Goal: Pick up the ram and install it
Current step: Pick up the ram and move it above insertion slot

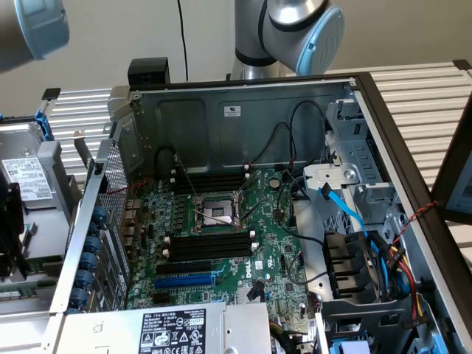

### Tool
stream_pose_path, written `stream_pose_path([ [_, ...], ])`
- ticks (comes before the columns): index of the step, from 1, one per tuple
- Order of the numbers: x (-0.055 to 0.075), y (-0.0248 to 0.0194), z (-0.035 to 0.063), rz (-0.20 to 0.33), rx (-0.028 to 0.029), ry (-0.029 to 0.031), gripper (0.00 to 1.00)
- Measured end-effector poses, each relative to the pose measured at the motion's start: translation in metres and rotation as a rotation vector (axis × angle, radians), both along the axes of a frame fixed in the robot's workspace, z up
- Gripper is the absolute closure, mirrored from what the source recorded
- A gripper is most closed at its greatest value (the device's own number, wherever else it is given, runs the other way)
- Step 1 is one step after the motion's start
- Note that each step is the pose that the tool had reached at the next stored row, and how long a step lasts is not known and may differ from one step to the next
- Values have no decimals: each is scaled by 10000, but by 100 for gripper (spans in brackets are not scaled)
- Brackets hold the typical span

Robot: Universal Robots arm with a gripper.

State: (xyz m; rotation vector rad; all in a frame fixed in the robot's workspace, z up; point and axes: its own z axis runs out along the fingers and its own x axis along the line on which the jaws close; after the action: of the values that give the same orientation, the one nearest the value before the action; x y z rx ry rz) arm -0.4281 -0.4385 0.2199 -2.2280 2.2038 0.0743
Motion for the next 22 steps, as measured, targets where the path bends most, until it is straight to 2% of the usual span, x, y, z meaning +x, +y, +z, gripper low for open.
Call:
stream_pose_path([
  [16,1,-2,-87,323,-28,53,82],
  [22,1,-2,-121,395,-44,54,82],
])
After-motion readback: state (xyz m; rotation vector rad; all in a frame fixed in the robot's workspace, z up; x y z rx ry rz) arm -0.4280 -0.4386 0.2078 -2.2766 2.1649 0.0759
